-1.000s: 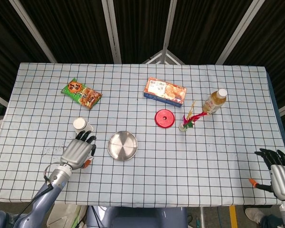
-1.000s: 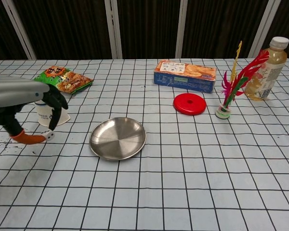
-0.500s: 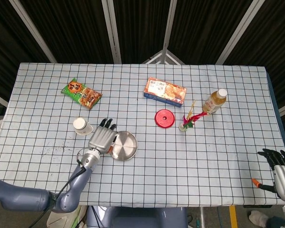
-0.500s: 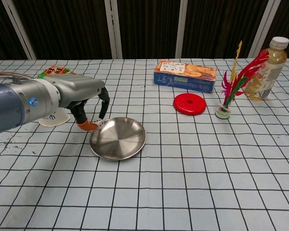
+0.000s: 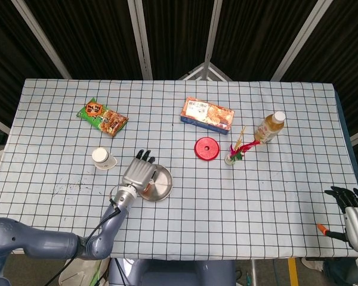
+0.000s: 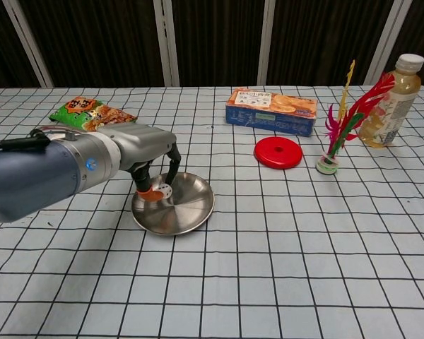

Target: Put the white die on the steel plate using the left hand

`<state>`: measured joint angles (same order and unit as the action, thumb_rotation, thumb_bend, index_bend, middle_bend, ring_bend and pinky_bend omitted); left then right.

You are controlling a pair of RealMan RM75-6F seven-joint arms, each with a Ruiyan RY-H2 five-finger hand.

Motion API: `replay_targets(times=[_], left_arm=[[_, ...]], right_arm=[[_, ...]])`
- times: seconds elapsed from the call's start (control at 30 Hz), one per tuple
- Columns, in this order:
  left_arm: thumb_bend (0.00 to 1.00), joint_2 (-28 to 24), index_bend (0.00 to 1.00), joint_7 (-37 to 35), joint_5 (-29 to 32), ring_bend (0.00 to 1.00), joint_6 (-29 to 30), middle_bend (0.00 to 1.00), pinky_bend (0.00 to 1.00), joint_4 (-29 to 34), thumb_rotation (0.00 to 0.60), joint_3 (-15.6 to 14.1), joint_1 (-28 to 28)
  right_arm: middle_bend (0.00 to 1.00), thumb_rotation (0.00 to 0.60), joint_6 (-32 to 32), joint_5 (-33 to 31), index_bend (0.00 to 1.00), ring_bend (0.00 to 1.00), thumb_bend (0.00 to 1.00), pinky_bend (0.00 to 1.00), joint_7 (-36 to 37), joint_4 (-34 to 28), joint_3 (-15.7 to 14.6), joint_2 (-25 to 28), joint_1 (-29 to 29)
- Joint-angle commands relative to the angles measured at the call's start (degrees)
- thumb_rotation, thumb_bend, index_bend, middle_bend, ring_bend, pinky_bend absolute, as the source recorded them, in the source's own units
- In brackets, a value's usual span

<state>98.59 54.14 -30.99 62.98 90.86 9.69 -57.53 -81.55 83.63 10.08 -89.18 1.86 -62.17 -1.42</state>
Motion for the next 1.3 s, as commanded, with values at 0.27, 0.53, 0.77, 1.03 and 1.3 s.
replay_targets(times=[0.27, 0.53, 0.77, 1.03, 1.3], left_arm=[[0.50, 1.7, 0.53, 1.5, 0.4, 0.00, 0.3, 0.15, 0.01, -1.6, 0.600, 0.0, -1.4], [0.50, 3.6, 0.51, 2.5, 1.2, 0.00, -0.2, 0.14, 0.01, -3.5, 0.600, -0.4, -2.2], [0.49, 4.1, 0.49, 3.6, 0.9, 0.00, 0.7, 0.13, 0.01, -3.7, 0.600, -0.9, -2.6], [0.28, 3.6, 0.32, 5.4, 1.2, 0.00, 1.8, 0.09, 0.00, -2.4, 0.600, -1.5, -2.8], [0.22, 2.9, 0.20, 6.1, 2.3, 0.00, 1.0, 0.07, 0.00, -1.3, 0.600, -1.6, -3.2]], right_arm=[[0.19, 0.600, 0.0, -0.2, 0.25, 0.13, 0.10, 0.00, 0.0, 0.0, 0.1, 0.2, 0.1], [0.19, 0.600, -0.2, -0.4, 0.25, 0.13, 0.10, 0.00, 0.3, 0.0, 0.2, 0.3, 0.2], [0.19, 0.600, -0.4, -0.3, 0.25, 0.13, 0.10, 0.00, 0.6, -0.1, 0.2, 0.4, 0.3], [0.19, 0.600, -0.6, -0.3, 0.25, 0.13, 0.10, 0.00, 0.8, -0.2, 0.3, 0.5, 0.4], [0.19, 0.600, -0.1, -0.7, 0.25, 0.13, 0.10, 0.00, 0.7, -0.3, 0.4, 0.5, 0.3]])
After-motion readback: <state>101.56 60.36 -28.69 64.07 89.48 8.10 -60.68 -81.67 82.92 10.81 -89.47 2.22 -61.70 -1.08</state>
